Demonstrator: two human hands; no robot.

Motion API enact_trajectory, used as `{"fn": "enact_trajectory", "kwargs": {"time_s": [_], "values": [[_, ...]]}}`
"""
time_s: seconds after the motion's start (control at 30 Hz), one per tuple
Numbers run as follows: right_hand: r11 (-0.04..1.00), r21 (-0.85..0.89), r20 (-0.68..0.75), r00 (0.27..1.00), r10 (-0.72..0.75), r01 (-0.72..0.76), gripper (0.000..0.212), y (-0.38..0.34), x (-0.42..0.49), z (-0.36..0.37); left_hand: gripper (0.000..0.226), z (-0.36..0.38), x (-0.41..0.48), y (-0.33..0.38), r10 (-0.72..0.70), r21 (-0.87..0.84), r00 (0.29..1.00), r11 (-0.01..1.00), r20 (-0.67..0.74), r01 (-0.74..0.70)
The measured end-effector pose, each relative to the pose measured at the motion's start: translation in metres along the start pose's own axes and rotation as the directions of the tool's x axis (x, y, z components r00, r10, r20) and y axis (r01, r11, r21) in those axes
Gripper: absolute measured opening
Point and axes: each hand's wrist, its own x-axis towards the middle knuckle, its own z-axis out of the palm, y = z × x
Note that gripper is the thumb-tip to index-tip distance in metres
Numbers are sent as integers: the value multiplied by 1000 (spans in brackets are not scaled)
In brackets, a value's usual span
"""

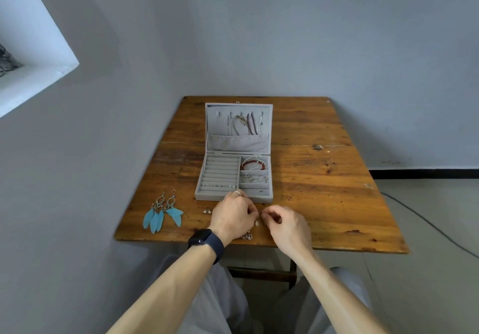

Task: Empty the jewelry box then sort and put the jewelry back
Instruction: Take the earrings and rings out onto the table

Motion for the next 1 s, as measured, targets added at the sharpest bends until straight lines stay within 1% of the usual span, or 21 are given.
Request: {"fn": "enact_trajectory", "kwargs": {"time_s": [0.27, 0.47, 0.67, 0.87, 1.0], "values": [[1000, -28, -56, 998, 7, -9, 16, 2, 1, 6, 20, 5, -2, -1, 30, 50, 998, 998, -48, -28], [999, 33, -73, 997, -18, 20, 18, 6, -1, 7, 23, 5, -2, 0, 46, 74, 997, 996, -59, -41], [994, 103, -48, 998, -30, 35, 24, 9, -7, 0, 26, 6, -3, -2, 62, 125, 996, 991, -59, -54], [994, 103, -26, 999, -33, 35, 27, 9, -12, -4, 28, 4, -5, -2, 79, 145, 994, 987, -76, -68], [994, 104, -9, 999, -38, 38, 28, 7, -12, -8, 25, -4, -8, -7, 87, 115, 992, 990, -95, -76]]}}
